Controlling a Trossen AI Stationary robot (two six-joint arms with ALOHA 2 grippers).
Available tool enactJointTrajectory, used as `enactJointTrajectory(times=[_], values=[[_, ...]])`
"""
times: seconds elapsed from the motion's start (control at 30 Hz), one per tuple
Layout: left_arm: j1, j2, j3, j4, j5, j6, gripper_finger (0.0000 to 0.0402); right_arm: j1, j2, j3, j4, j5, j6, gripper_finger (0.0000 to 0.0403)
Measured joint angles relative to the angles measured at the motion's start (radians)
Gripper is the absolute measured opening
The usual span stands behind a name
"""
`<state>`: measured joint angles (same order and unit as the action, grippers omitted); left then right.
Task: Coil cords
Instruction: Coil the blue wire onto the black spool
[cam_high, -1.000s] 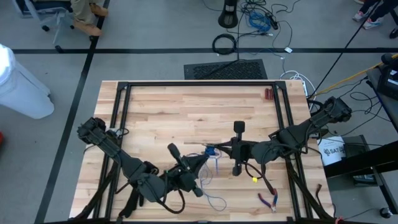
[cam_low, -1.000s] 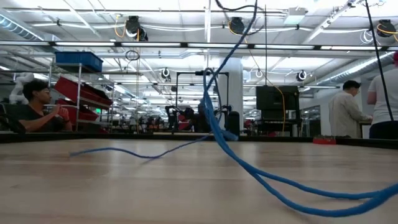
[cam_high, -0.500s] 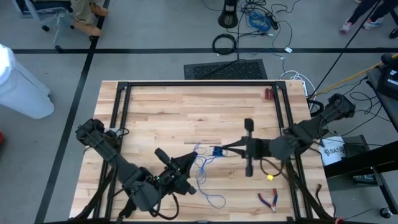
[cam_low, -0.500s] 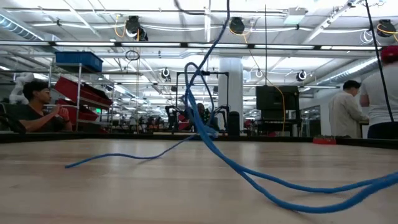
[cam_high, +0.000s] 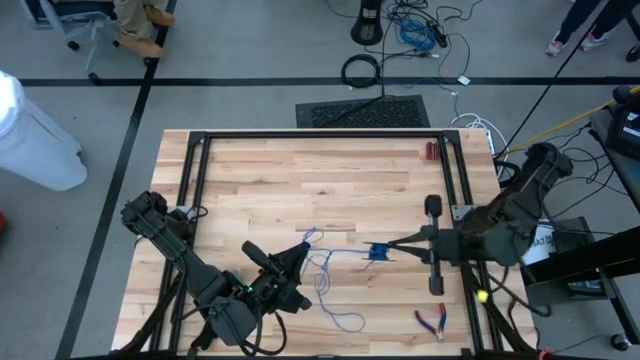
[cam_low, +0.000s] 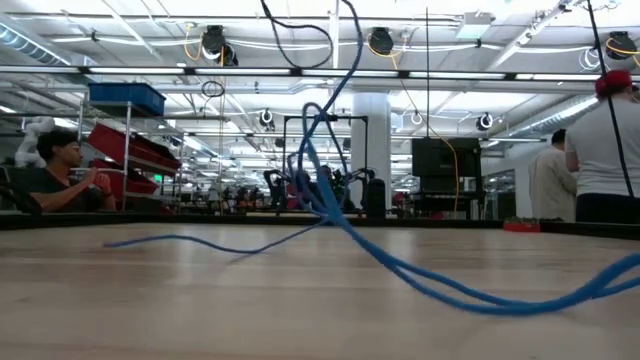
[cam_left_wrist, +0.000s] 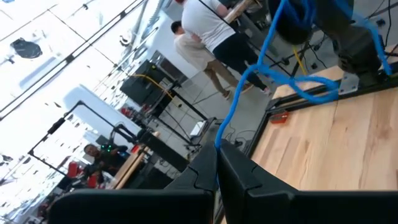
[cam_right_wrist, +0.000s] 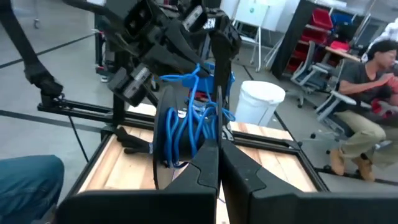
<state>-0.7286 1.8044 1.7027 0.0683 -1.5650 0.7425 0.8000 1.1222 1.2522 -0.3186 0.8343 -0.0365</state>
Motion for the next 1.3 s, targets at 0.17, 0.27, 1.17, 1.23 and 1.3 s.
enactJointTrajectory(times=[0.17,0.27,1.17,1.23,1.3], values=[[0.002,0.0,0.0,-0.002,-0.001,-0.016,0.0011,0.047,-0.005,0.0,0.021,0.061,-0.033,0.0],[0.015,0.0,-0.001,-0.017,0.049,-0.076,0.0011,0.055,-0.005,0.0,0.068,0.061,-0.06,0.0],[0.019,0.0,-0.001,-0.213,-0.007,-0.162,0.0011,0.28,-0.008,0.0,0.189,0.302,-0.208,0.0],[0.019,0.0,-0.001,-0.213,-0.007,-0.162,0.0011,0.293,-0.008,0.0,0.189,0.321,-0.212,0.0],[0.019,0.0,-0.001,-0.213,-0.007,-0.162,0.0011,0.307,-0.008,0.0,0.194,0.351,-0.22,0.0]])
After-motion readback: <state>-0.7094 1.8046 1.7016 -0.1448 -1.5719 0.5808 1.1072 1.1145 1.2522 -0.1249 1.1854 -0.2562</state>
